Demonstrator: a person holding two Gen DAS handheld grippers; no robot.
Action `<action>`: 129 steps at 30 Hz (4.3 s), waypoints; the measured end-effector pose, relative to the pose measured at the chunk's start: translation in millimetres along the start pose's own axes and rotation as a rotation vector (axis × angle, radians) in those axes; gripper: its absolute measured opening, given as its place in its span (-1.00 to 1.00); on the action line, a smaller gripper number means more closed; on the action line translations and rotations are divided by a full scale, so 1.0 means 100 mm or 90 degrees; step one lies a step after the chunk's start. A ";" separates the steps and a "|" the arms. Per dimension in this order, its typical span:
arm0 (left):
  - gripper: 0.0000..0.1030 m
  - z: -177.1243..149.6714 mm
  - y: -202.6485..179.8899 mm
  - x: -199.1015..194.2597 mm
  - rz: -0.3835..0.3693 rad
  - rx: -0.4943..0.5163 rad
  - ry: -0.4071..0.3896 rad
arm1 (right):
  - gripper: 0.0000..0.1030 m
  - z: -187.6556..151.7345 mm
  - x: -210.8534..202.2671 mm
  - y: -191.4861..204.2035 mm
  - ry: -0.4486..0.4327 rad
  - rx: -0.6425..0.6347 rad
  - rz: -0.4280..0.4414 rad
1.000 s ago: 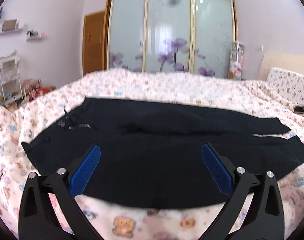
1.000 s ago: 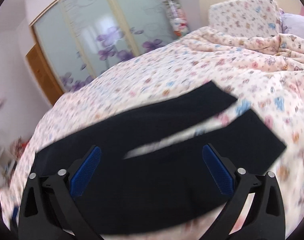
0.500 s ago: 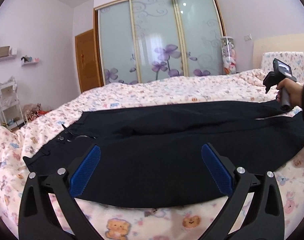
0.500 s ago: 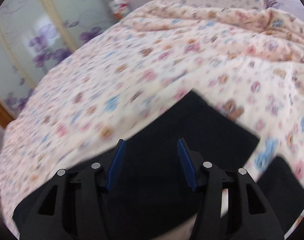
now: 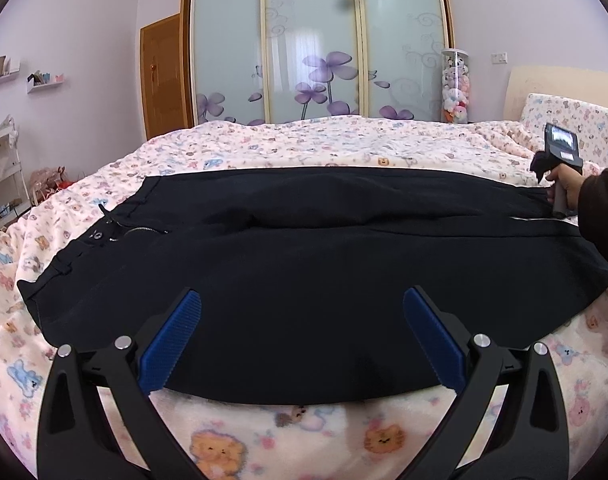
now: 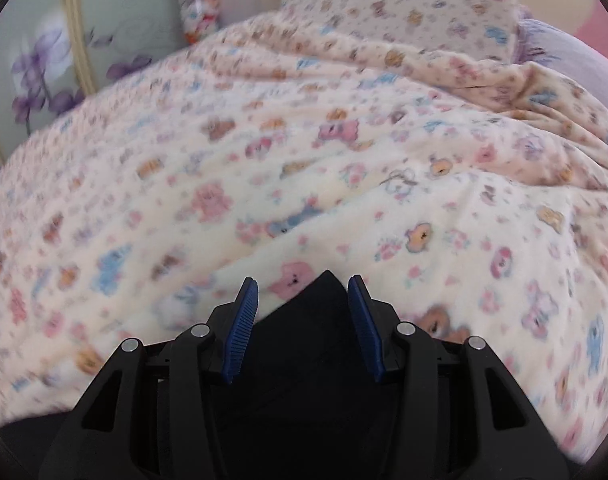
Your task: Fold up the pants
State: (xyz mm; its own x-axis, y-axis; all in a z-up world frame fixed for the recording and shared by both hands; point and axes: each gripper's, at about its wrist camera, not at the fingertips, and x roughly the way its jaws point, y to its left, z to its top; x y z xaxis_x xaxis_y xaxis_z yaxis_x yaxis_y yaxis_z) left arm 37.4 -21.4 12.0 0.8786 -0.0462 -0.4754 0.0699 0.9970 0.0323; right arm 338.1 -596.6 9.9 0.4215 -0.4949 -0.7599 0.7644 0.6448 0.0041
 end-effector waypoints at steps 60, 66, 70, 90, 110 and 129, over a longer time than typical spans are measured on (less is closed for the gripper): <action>-0.20 1.74 0.76 3.66 -0.085 -0.384 0.340 | -0.62 -1.52 -1.45 -1.89 -0.125 0.074 0.793; -0.90 1.60 0.89 3.58 -0.080 -0.439 0.296 | -0.62 -1.52 -1.44 -1.90 -0.121 0.081 0.791; -0.91 1.67 0.98 3.21 -0.096 -0.459 0.229 | -0.61 -1.49 -1.44 -1.94 -0.131 0.095 0.790; -0.91 0.93 1.20 0.55 -0.116 -0.400 0.003 | -0.62 -1.30 -1.33 -2.35 -0.174 0.205 0.759; 0.40 -0.22 1.52 -0.10 -0.082 -0.490 0.047 | -0.61 -1.51 -1.24 -2.55 -0.069 0.217 0.611; 0.67 -0.12 2.98 0.83 -0.170 -0.802 0.182 | -0.60 -1.65 -1.05 -2.61 -0.030 0.242 0.598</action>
State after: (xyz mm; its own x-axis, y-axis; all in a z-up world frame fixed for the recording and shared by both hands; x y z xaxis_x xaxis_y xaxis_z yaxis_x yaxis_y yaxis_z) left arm 125.5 272.2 -28.4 0.7659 -0.3898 -0.5114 -0.3965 0.3398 -0.8528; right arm 14.3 -616.7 -18.3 0.9443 0.0893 -0.3167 0.2151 0.5607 0.7996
